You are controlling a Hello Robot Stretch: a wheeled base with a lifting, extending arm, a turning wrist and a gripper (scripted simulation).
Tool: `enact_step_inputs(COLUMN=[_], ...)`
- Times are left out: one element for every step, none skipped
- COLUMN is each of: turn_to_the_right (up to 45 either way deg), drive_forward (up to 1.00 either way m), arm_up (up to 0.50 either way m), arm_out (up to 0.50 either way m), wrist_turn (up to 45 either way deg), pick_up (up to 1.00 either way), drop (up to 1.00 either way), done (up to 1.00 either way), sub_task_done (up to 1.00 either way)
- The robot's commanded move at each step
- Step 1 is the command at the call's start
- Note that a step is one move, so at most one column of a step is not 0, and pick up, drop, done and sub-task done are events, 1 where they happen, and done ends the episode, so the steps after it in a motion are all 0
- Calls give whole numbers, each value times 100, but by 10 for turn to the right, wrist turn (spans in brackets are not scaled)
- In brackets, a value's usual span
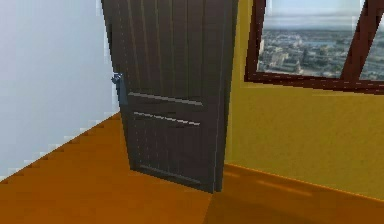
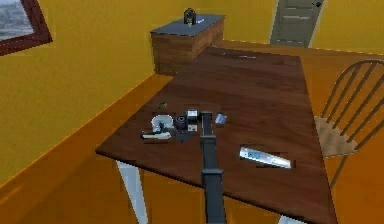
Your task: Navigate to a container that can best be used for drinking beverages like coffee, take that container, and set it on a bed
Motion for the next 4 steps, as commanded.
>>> enact_step_inputs(turn_to_the_right=[0,0,0,0], drive_forward=[0,0,0,0], arm_up=[10,16,0,0], arm_out=[0,0,0,0], wrist_turn=[0,0,-450,-390], pick_up=[0,0,0,0], drop=[0,0,0,0], done=[0,0,0,0], sub_task_done=[0,0,0,0])
